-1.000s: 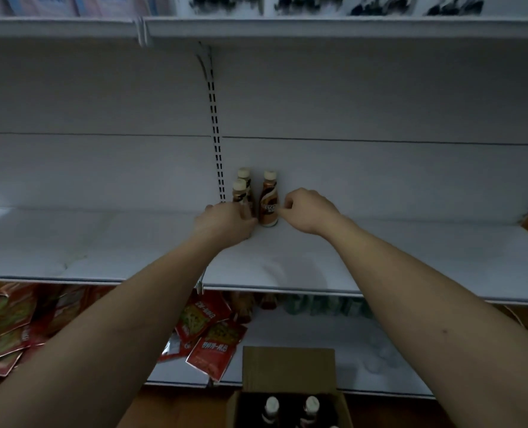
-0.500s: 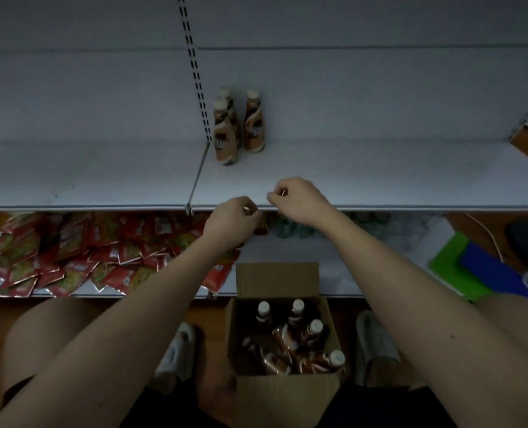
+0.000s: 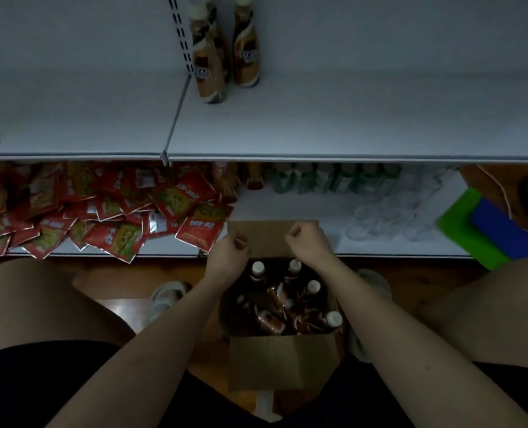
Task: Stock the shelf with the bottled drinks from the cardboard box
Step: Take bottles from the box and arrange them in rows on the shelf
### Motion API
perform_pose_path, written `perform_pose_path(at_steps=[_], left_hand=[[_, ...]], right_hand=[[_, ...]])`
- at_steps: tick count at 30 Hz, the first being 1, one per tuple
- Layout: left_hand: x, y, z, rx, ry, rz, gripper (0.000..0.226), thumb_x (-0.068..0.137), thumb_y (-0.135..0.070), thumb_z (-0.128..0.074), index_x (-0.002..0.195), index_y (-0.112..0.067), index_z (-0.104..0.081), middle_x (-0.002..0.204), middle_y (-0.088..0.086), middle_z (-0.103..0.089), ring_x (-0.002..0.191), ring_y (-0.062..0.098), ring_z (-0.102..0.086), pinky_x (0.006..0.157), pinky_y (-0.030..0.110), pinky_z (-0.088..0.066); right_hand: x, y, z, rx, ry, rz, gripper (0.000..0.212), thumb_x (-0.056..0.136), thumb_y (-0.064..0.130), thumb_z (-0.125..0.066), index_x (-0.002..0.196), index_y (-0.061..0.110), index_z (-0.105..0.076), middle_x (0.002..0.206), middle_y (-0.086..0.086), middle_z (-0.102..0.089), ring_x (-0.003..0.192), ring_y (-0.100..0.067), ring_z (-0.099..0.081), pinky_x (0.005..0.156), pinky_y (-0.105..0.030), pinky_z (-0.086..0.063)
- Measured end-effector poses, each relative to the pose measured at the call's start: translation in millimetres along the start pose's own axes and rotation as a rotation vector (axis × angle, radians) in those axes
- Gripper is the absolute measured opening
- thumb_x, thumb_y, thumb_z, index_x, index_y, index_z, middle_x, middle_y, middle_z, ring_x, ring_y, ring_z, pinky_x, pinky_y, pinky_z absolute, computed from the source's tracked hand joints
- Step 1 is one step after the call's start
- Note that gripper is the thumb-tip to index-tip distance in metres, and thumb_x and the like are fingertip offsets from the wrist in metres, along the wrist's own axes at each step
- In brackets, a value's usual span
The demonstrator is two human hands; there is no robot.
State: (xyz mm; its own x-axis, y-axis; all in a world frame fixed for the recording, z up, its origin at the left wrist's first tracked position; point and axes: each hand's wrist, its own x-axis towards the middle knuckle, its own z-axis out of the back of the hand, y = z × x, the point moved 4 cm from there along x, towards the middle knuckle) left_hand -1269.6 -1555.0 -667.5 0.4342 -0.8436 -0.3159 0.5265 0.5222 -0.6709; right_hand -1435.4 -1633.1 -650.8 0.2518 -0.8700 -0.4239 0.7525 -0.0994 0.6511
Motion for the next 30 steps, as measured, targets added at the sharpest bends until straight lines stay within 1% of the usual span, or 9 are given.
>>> perform_pose_path(at_steps=[2,4,6,8,11,16,21,24,30], left_hand=[[1,18,-18,-0.02,0.051,0.068,0.023,0.087,-0.013,-0.059,0.109,-0.012,-0.063,0.104,0.01,-0.069,0.095,0.025,-0.063,0.077,0.028,-0.047],[4,34,-36,-0.012,0.103,0.125,0.025,0.086,-0.012,-0.059,0.111,-0.012,-0.063,0.108,0.011,-0.069,0.095,0.023,-0.062,0.076,0.027,-0.045],[10,47,-53,-0.007,0.135,0.184,0.029,0.086,-0.013,-0.061,0.115,-0.011,-0.062,0.116,0.013,-0.066,0.105,0.027,-0.061,0.081,0.028,-0.045],[15,55,-67,0.003,0.149,0.216,0.03,0.086,-0.015,-0.064,0.116,-0.007,-0.062,0.117,0.014,-0.066,0.109,0.03,-0.061,0.083,0.029,-0.045],[24,63,-86,-0.005,0.17,0.232,0.033,0.087,-0.023,-0.065,0.117,-0.01,-0.061,0.114,0.012,-0.069,0.105,0.03,-0.064,0.079,0.029,-0.046],[34,73,-108,-0.068,0.107,0.301,0.042,0.085,-0.027,-0.069,0.124,-0.014,-0.059,0.119,0.012,-0.067,0.111,0.031,-0.061,0.08,0.027,-0.039],[42,74,-125,-0.059,0.063,0.329,0.036,0.085,-0.023,-0.069,0.118,-0.014,-0.06,0.115,0.011,-0.067,0.108,0.03,-0.061,0.076,0.026,-0.037],[44,74,-128,-0.068,-0.005,0.332,0.028,0.086,-0.022,-0.067,0.113,-0.015,-0.063,0.11,0.009,-0.069,0.103,0.027,-0.063,0.075,0.025,-0.037],[41,79,-130,-0.092,-0.026,0.312,0.019,0.086,-0.023,-0.067,0.104,-0.018,-0.065,0.102,0.004,-0.07,0.095,0.022,-0.065,0.075,0.028,-0.044]], right_hand=[[6,-22,-15,0.028,0.01,-0.083,0.013,0.092,0.015,-0.055,0.091,0.004,-0.062,0.101,-0.018,-0.067,0.087,-0.029,-0.063,0.072,-0.03,-0.045],[14,-44,-30,0.034,0.026,-0.162,0.018,0.089,0.014,-0.057,0.095,-0.001,-0.066,0.1,-0.02,-0.069,0.093,-0.034,-0.067,0.076,-0.032,-0.05],[22,-61,-43,0.033,0.024,-0.226,0.02,0.086,0.014,-0.058,0.096,-0.001,-0.068,0.1,-0.02,-0.07,0.093,-0.034,-0.067,0.077,-0.035,-0.054],[30,-74,-52,0.032,0.008,-0.291,0.026,0.086,0.017,-0.062,0.104,-0.001,-0.067,0.109,-0.019,-0.068,0.099,-0.033,-0.065,0.08,-0.035,-0.054],[39,-89,-66,0.066,-0.005,-0.381,0.037,0.087,0.017,-0.066,0.119,-0.001,-0.06,0.123,-0.019,-0.063,0.113,-0.035,-0.06,0.09,-0.038,-0.051],[56,-107,-88,0.123,0.022,-0.462,0.046,0.086,0.015,-0.068,0.128,0.002,-0.054,0.131,-0.017,-0.058,0.12,-0.036,-0.055,0.1,-0.045,-0.048],[65,-119,-101,0.161,-0.044,-0.481,0.039,0.085,0.015,-0.068,0.122,0.006,-0.059,0.125,-0.016,-0.062,0.118,-0.035,-0.057,0.1,-0.045,-0.047],[70,-123,-102,0.16,-0.107,-0.46,0.032,0.085,0.014,-0.067,0.116,0.005,-0.065,0.12,-0.016,-0.066,0.115,-0.035,-0.059,0.099,-0.044,-0.048],[66,-124,-102,0.097,-0.163,-0.419,0.02,0.085,0.013,-0.068,0.104,0.006,-0.069,0.109,-0.015,-0.07,0.107,-0.035,-0.062,0.091,-0.042,-0.05]])
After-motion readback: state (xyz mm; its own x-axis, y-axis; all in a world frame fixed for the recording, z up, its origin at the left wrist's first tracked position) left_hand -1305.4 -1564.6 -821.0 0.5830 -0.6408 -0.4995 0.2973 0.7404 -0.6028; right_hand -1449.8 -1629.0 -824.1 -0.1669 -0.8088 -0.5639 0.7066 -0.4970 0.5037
